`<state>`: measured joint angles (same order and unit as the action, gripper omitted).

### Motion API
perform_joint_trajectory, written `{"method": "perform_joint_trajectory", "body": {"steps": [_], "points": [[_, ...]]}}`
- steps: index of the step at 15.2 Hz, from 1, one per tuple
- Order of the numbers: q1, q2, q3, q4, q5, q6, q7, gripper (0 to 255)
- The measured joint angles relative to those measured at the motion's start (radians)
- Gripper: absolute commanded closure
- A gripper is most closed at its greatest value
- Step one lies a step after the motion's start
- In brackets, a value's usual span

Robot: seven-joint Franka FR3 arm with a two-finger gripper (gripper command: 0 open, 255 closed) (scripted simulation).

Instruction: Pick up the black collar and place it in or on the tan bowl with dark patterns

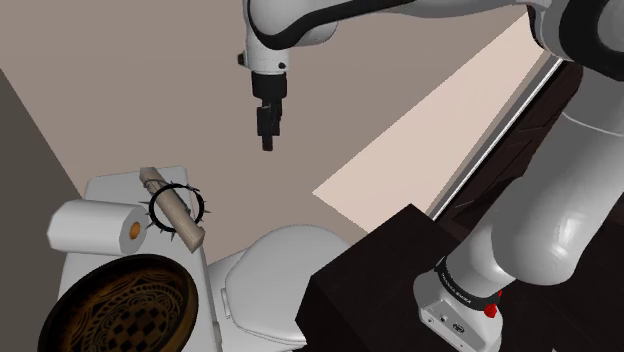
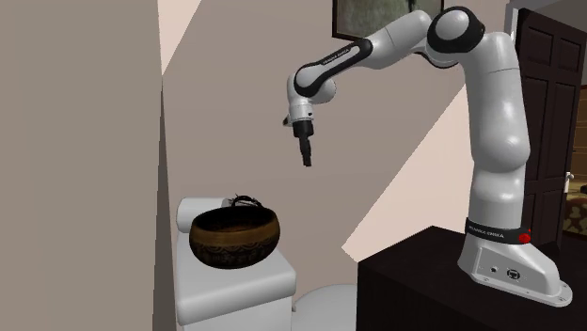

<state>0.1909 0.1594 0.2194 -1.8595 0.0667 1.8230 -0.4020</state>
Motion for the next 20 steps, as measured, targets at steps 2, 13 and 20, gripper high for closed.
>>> {"method": "perform_joint_trajectory", "body": {"steps": [2, 13, 20], "points": [[0.022, 0.072, 0.016, 0.072, -0.018, -0.001, -0.008, 0], [0.177, 0.483, 0.072, 0.550, -0.138, -0.078, -0.073, 0], [0.238, 0.619, 0.079, 0.700, -0.175, -0.095, -0.104, 0]]}}
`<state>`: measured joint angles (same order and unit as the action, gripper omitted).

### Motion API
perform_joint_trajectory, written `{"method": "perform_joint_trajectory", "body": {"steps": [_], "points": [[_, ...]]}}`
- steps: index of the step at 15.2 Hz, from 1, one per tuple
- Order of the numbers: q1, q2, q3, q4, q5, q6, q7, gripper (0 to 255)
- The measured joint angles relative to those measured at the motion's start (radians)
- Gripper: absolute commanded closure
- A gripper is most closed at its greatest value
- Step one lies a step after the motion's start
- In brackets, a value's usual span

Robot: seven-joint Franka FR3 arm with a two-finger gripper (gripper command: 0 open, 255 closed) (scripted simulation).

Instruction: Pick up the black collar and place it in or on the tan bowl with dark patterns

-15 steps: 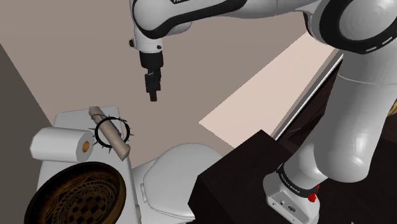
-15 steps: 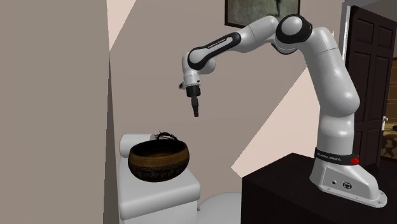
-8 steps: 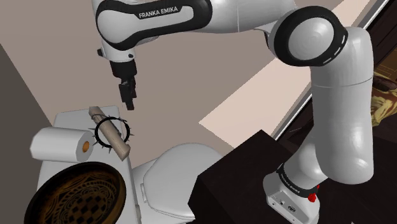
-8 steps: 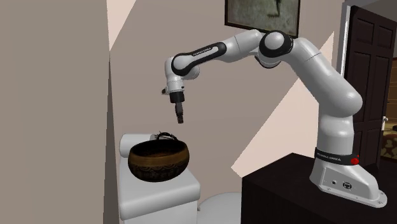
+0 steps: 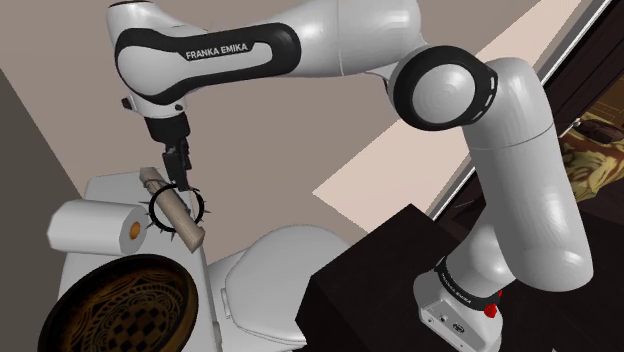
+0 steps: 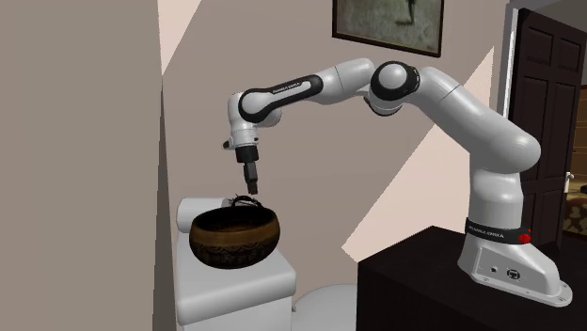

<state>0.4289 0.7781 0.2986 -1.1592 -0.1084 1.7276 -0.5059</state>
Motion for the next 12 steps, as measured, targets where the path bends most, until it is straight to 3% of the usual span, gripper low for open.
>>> {"method": "perform_joint_trajectory", "body": {"steps": [4, 10, 11, 12], "points": [[-0.003, 0.002, -0.001, -0.052, -0.002, 0.053, 0.001, 0], [-0.004, 0.000, -0.001, -0.063, -0.002, 0.063, 0.001, 0], [-0.004, 0.000, -0.001, -0.063, -0.002, 0.063, 0.001, 255], [-0.004, -0.002, 0.000, -0.062, -0.001, 0.058, 0.001, 255]]}}
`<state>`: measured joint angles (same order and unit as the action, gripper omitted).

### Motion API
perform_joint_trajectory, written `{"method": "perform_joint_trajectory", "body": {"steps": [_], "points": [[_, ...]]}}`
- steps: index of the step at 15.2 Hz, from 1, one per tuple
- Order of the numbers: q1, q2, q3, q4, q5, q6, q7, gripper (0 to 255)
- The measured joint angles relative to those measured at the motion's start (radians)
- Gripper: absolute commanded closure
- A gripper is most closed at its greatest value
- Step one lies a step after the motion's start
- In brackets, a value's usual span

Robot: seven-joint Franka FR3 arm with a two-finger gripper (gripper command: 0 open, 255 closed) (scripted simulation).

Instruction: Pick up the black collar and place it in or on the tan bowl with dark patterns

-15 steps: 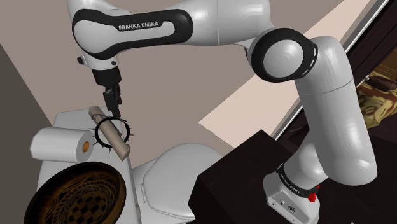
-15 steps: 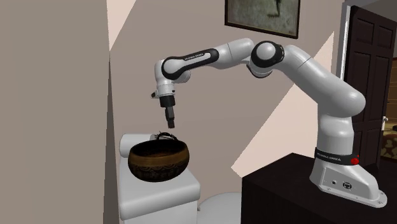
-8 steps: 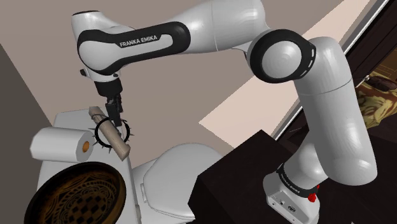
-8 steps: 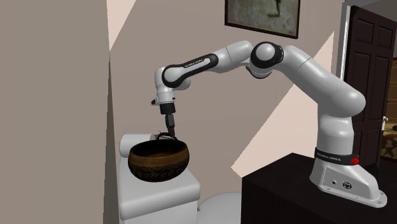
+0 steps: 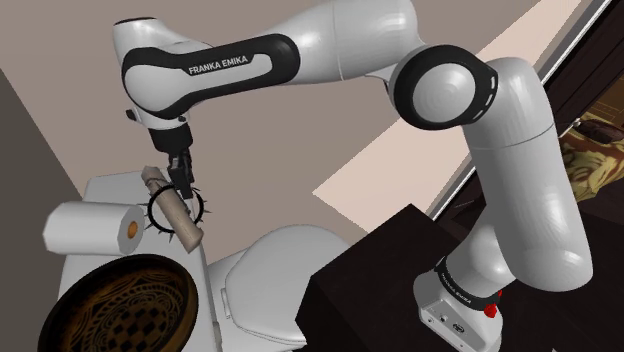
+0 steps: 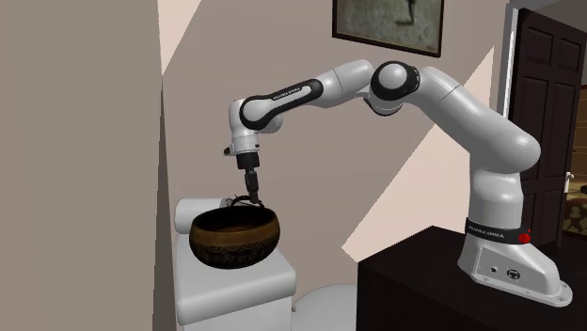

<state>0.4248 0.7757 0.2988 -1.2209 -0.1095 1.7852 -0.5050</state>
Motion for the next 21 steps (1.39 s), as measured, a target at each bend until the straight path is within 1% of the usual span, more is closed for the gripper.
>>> {"method": "perform_joint_trajectory", "body": {"steps": [10, 21], "points": [[0.000, 0.000, 0.000, 0.002, 0.000, 0.000, 0.000, 255], [0.003, -0.041, 0.007, 0.074, 0.009, -0.112, 0.003, 255]]}}
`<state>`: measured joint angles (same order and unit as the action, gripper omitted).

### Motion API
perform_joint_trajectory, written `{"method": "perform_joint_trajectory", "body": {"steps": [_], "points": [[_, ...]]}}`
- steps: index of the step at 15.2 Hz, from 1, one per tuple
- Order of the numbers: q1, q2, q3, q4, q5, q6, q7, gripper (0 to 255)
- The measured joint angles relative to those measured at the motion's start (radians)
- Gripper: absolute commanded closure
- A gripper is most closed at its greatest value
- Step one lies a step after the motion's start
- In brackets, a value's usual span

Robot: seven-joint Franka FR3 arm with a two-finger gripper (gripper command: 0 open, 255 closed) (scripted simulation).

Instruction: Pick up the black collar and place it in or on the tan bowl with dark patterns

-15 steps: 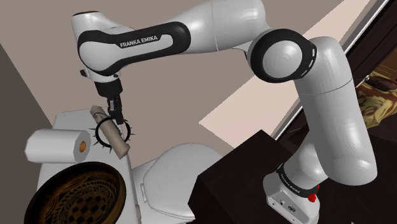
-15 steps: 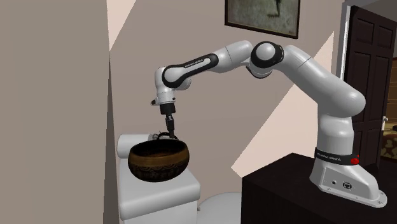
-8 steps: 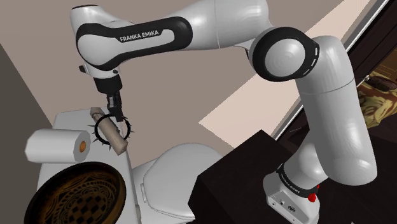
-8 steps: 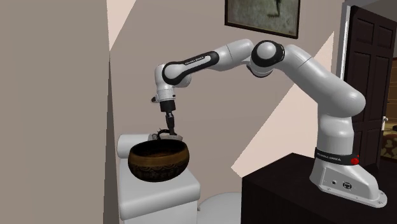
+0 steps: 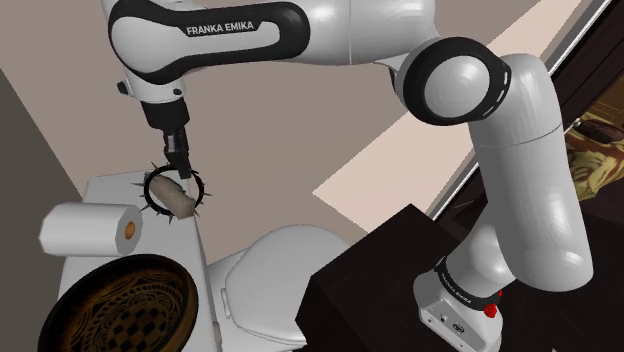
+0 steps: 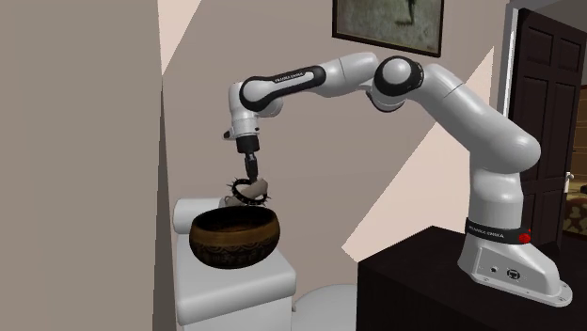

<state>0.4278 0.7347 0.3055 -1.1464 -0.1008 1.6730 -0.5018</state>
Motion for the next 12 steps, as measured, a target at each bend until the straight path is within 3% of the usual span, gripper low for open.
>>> {"method": "perform_joint_trajectory", "body": {"steps": [12], "points": [[0.019, 0.004, 0.002, 0.169, 0.001, -0.162, 0.003, 255]]}}
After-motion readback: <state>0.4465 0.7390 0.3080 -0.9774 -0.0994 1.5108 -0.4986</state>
